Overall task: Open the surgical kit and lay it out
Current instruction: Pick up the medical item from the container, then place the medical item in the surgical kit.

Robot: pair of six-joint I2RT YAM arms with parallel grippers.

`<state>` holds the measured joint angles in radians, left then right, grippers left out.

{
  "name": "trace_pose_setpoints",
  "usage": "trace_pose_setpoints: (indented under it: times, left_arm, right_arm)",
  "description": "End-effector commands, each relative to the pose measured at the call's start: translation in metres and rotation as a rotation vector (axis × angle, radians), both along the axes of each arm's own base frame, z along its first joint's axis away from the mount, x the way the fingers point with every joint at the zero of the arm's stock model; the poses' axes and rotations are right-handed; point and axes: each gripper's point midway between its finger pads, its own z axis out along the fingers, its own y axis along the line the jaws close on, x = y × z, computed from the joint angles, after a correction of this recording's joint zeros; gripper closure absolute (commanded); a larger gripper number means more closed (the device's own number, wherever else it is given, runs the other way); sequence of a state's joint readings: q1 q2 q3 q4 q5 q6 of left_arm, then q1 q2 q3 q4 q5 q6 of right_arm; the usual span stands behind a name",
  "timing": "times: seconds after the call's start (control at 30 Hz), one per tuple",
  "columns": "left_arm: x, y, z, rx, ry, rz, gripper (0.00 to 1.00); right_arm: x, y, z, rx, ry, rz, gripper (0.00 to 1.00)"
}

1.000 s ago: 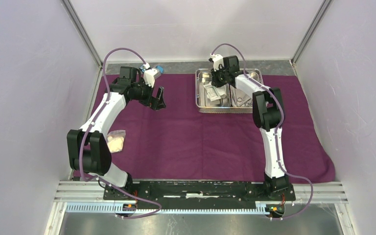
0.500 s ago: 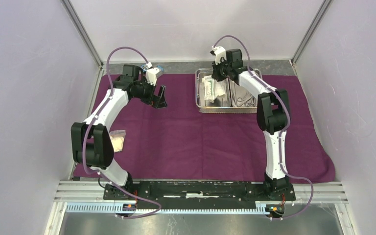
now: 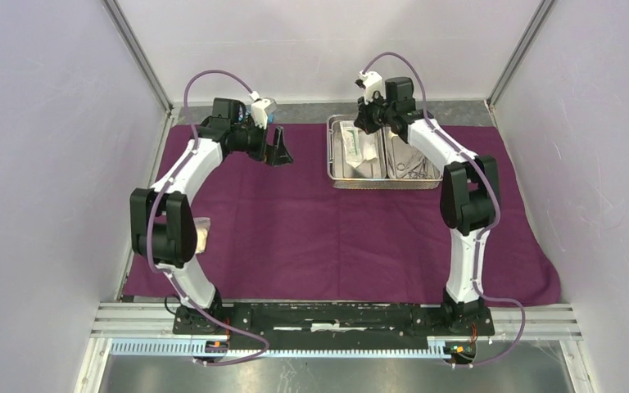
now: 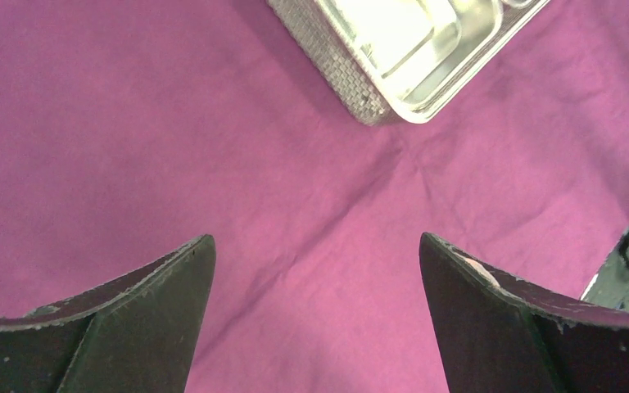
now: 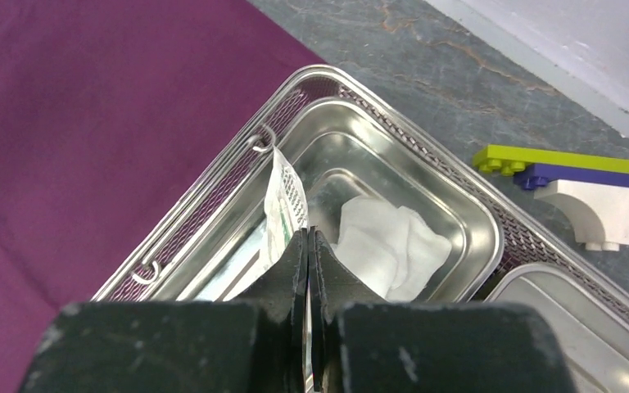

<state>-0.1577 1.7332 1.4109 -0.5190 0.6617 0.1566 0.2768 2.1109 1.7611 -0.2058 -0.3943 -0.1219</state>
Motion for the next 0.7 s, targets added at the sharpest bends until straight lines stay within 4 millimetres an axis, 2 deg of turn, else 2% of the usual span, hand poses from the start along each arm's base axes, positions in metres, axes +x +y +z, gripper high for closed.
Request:
trace_pose_setpoints:
  times: [0.0,0.23,0.4,0.47,0.67]
  left_arm:
    - [0.027,-0.036,0.041,-0.193,-0.120,-0.061,0.02]
    - [0.051,-0.073,0.080,-0.361,-0.223,-0.150,0.08]
    - [0.047,-0.098,0.101,-0.446,-0.308,-0.265,0.07]
    - [0.044,-0.103,0.108,-0.500,-0.312,-0.294,0.08]
    - [0.025,-0.116,0.121,-0.605,-0.350,-0.369,0.07]
  right_arm:
    - [-0.015,0.003,0.067,0.060,-0.122,0.056,1.00]
    - [-0.046,0.011,0.130,0.173,-0.208,0.120,1.00]
    - [-0.069,0.022,0.160,0.270,-0.213,0.184,1.00]
    - [-0.079,0.026,0.171,0.329,-0.197,0.200,1.00]
    - [-0.100,0.039,0.171,0.458,-0.125,0.262,1.00]
